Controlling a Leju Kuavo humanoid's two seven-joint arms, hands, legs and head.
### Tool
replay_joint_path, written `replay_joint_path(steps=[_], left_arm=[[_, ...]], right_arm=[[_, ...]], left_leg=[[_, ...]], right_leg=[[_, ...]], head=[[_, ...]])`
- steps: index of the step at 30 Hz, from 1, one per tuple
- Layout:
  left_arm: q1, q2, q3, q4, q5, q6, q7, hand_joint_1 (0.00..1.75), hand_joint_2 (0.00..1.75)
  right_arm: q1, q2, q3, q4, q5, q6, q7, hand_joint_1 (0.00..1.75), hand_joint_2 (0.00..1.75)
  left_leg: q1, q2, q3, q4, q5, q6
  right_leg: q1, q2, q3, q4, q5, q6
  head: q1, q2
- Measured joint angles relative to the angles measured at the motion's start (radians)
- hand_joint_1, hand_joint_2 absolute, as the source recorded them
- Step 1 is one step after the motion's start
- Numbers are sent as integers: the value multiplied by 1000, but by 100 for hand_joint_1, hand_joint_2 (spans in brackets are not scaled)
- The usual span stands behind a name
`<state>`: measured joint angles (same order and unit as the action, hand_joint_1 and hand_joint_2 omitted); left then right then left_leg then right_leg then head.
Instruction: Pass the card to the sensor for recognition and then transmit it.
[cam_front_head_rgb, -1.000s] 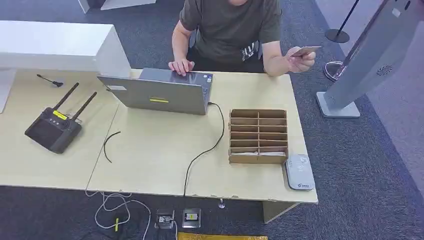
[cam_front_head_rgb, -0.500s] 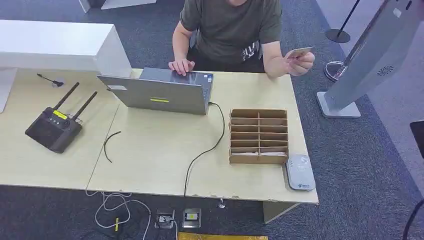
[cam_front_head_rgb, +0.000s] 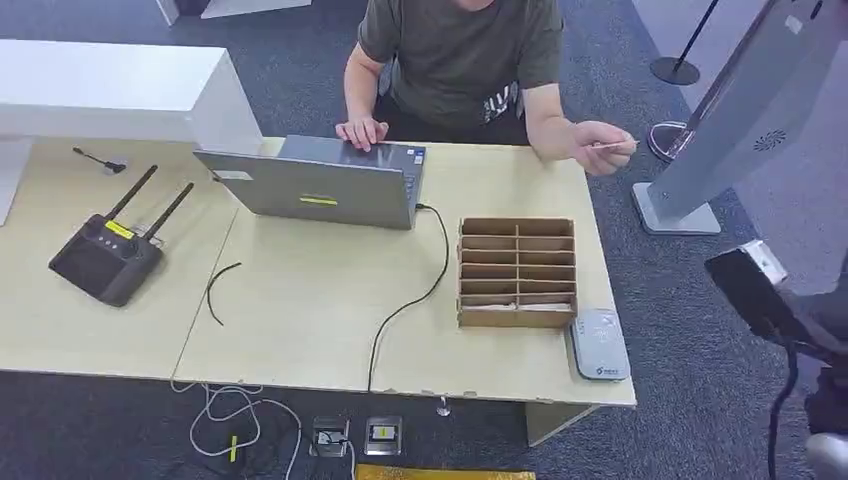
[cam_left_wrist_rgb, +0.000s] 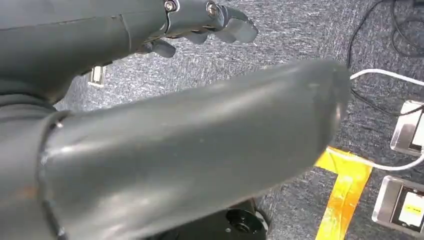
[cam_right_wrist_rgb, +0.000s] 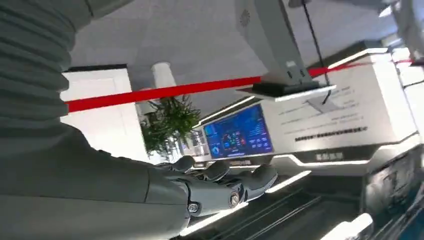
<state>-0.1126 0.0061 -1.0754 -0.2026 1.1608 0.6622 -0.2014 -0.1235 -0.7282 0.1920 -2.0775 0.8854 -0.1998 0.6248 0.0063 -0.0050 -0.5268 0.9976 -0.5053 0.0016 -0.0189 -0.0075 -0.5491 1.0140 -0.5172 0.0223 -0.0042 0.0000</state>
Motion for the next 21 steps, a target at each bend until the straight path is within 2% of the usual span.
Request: replay_joint_path(steps=[3,5,15,21], left_arm=[[-3,6,-13,0,-13,-16,0,0,0],[-2,9,-14,0,-14,-19,0,0,0],[-1,19,-42,-1,-38,-34,0,0,0],[-1,22,-51,-1,-50,-37,0,0,0]], right_arm=[[-37,10,80,0,-3,58,-15,0,175],[-59,18,113,1,-5,64,-16,0,175],[-121,41,241,15,-25,77,-25,0,175],[-153,55,301,52,-16,44,-14,0,175]], left_leg=[[0,0,0,0,0,0],[0,-2,-1,0,1,-1],[0,-2,-2,0,1,-1],[0,-3,-2,0,1,-1]], right_leg=[[0,0,0,0,0,0],[0,-2,0,0,0,0],[0,-2,-2,0,0,0],[0,-2,-2,0,0,0]], head=[[0,0],[0,0],[0,0],[0,0]])
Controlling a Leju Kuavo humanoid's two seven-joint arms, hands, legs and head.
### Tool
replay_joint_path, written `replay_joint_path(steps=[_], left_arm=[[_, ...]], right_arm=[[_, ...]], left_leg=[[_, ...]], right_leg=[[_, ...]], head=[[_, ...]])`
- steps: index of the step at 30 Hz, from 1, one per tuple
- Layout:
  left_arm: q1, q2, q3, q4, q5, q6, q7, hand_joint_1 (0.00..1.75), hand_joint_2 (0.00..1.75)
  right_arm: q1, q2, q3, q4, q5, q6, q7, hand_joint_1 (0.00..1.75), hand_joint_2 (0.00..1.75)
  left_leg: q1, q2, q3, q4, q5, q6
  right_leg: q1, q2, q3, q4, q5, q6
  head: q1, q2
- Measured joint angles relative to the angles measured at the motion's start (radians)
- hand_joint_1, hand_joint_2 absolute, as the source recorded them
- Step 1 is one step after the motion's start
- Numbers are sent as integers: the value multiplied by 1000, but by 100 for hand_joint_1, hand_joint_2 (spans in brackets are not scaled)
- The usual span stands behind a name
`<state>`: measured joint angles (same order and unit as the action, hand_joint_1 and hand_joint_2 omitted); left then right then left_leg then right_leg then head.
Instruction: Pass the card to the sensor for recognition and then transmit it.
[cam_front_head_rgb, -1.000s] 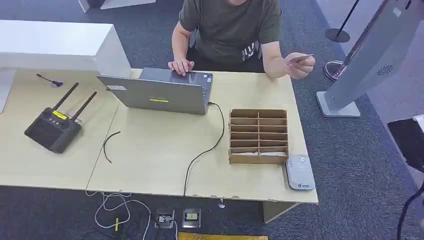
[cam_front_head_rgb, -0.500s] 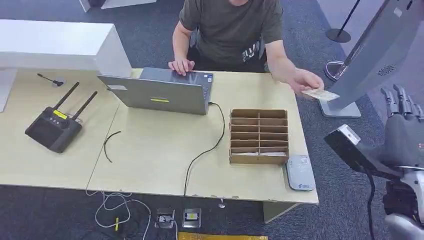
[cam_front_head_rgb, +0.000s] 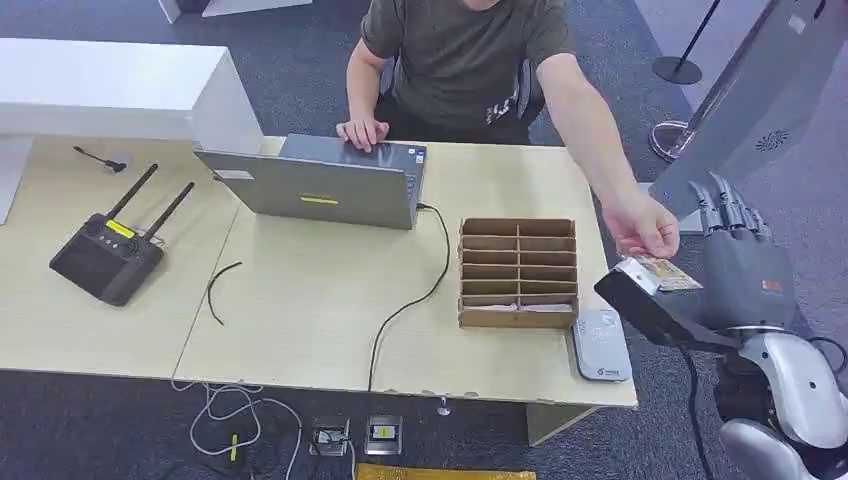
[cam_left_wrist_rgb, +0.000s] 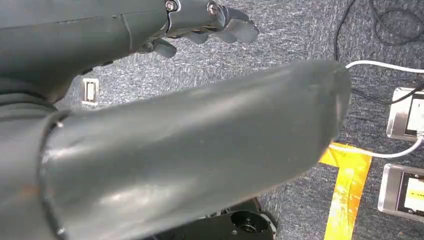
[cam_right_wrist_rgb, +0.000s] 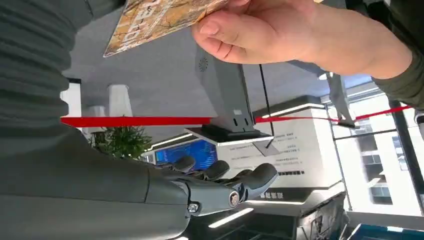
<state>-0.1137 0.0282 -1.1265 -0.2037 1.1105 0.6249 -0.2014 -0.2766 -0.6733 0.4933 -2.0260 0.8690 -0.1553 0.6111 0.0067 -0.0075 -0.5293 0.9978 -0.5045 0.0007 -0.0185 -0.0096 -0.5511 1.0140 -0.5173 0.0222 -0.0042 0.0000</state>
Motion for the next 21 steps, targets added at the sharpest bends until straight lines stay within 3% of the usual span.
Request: replay_joint_path(steps=[4,5,6,16,21], left_arm=[[0,2,-2,0,-3,-3,0,0,0],[0,2,-3,0,-4,-3,0,0,0],[0,2,-3,0,-5,-4,0,0,0],[-3,5,-6,0,-14,-10,7,0,0],[-4,4,-11,-1,-14,-15,25,0,0]], right_arm=[[-14,1,22,9,-8,-11,6,0,175],[-17,1,26,11,-8,-11,7,168,175],[-20,1,32,14,-9,-12,8,175,175],[-45,-2,69,40,-35,-27,35,175,175],[-82,-4,88,62,-30,0,45,175,175]], left_leg=[[0,0,0,0,0,0],[0,0,0,0,0,0],[0,0,0,0,0,0],[0,0,0,0,0,0],[0,0,0,0,0,0]], right_leg=[[0,0,0,0,0,0],[0,0,0,0,0,0],[0,0,0,0,0,0],[0,0,0,0,0,0],[0,1,0,0,0,0]], head=[[0,0],[0,0],[0,0],[0,0],[0,0]])
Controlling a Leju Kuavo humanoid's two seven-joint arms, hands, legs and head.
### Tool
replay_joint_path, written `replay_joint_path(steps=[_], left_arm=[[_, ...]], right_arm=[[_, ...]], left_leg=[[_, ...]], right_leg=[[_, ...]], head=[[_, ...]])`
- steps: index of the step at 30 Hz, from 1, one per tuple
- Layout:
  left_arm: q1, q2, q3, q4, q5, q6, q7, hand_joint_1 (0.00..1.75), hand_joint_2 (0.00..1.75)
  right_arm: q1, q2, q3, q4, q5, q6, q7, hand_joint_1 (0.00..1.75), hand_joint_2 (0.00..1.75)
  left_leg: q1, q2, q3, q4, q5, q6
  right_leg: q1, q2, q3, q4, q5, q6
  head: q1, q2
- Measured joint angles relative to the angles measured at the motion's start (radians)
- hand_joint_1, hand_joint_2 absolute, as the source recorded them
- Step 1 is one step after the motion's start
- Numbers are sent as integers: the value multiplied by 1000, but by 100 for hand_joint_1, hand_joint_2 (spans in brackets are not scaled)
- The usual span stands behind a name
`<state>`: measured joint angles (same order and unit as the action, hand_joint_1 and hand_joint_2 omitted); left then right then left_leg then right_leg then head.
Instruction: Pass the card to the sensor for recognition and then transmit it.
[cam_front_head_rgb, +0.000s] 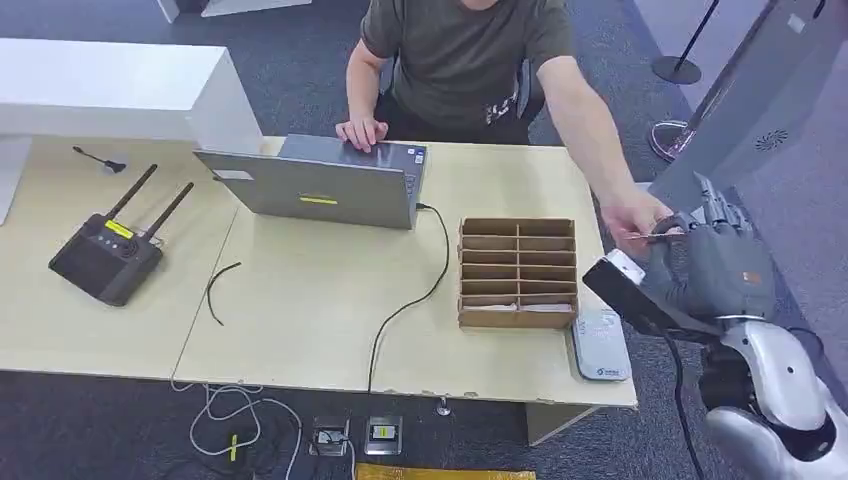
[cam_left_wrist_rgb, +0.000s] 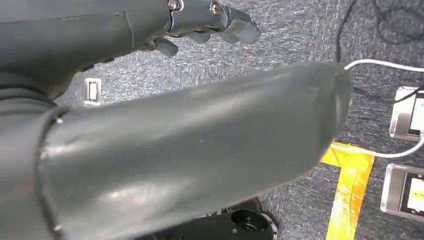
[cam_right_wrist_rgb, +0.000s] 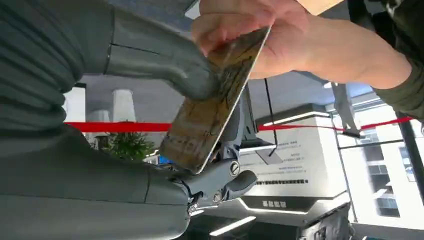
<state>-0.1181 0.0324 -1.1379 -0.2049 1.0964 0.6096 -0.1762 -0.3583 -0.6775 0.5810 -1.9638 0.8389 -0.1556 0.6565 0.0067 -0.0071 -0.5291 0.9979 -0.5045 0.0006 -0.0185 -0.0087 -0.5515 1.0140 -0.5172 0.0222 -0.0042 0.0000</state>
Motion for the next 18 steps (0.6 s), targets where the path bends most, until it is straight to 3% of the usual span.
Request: replay_joint_path(steps=[18], left_arm=[[1,0,0,-11,13,-2,0,0,0]], right_arm=[[-35,-8,61,88,-8,60,8,175,175]], left_leg=[[0,0,0,0,0,0]], right_leg=[[0,0,0,0,0,0]], head=[[0,0]])
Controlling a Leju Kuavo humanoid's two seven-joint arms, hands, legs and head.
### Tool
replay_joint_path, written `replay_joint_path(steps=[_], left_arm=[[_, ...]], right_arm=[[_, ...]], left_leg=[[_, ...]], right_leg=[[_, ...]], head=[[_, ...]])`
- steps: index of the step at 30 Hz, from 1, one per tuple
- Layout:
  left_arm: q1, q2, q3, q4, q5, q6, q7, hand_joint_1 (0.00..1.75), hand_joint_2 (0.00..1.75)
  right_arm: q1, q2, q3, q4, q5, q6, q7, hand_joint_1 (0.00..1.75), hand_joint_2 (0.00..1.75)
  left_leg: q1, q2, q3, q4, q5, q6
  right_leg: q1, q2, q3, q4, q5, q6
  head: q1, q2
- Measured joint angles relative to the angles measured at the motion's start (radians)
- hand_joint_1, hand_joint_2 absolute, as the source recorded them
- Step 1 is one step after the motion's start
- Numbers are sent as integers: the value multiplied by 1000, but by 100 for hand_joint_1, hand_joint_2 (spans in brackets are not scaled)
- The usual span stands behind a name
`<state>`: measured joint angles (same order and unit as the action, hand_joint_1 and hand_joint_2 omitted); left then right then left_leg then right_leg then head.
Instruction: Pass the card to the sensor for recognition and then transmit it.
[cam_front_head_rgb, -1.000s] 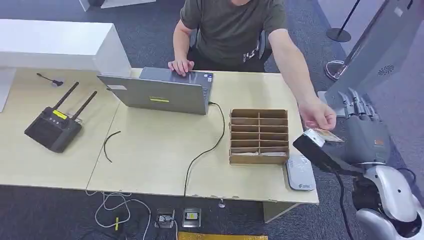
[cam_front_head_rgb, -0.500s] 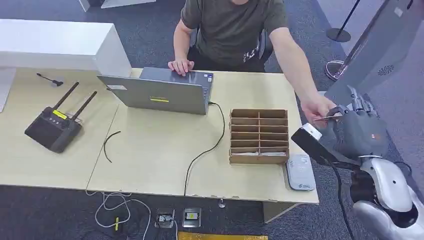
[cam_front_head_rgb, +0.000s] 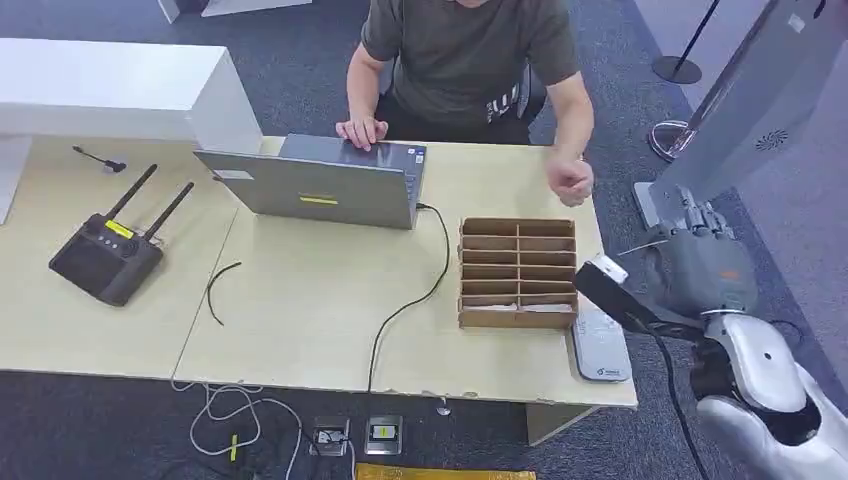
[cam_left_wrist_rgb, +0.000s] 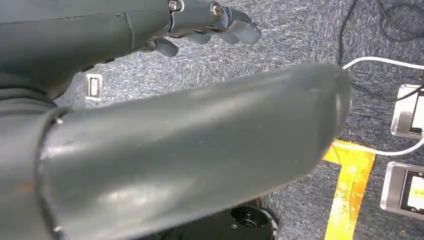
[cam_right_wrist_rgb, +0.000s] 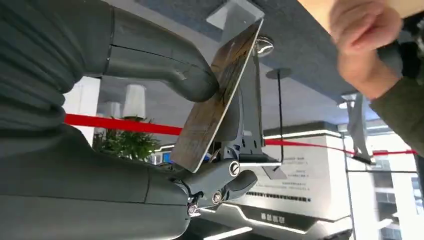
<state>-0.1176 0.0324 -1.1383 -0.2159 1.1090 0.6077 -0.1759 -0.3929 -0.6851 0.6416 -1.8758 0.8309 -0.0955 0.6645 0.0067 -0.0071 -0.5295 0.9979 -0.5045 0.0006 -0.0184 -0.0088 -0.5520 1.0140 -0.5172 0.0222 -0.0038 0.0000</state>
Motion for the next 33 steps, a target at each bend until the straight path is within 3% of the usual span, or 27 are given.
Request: replay_joint_path(steps=[9,33], left_arm=[[4,0,0,-2,13,0,0,0,0],[7,13,0,-2,19,0,0,0,0]], right_arm=[[34,-14,20,82,-49,-5,12,175,175],[136,-13,68,258,-171,-106,7,175,175]], left_leg=[[0,0,-1,0,0,0],[0,0,-1,0,0,0]], right_leg=[[0,0,-1,0,0,0],[0,1,-1,0,0,0]], head=[[0,0],[0,0]])
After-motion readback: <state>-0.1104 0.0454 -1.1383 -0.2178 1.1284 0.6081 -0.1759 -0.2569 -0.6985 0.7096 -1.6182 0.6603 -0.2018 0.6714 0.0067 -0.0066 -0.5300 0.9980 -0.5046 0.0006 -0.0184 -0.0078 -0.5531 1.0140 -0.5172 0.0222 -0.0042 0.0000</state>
